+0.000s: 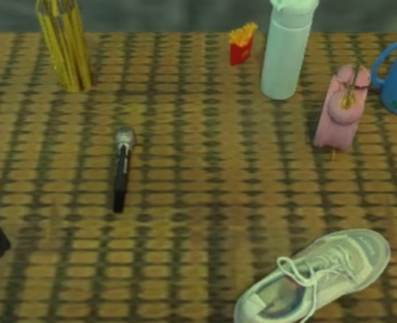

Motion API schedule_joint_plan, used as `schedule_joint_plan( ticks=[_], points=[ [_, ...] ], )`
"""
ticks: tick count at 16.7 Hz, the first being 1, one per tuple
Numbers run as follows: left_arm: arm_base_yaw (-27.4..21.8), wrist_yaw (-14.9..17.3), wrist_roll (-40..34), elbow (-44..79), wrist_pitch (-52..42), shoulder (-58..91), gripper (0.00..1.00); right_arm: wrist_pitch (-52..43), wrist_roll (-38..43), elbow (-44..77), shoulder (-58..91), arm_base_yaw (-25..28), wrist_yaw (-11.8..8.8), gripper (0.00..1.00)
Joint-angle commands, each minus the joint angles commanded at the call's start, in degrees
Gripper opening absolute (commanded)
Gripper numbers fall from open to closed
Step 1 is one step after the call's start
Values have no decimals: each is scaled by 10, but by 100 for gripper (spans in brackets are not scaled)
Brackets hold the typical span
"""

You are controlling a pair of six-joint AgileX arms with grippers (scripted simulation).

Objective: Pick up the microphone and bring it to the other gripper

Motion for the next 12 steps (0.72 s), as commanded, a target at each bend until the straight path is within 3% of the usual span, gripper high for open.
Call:
schedule_joint_plan(
  ticks=[6,12],
  points=[
    [-15,2,-13,58,-35,60,100,0,0,0,0,0,0,100],
    [-62,2,-58,270,-168,326,100,0,0,0,0,0,0,100]
  ],
)
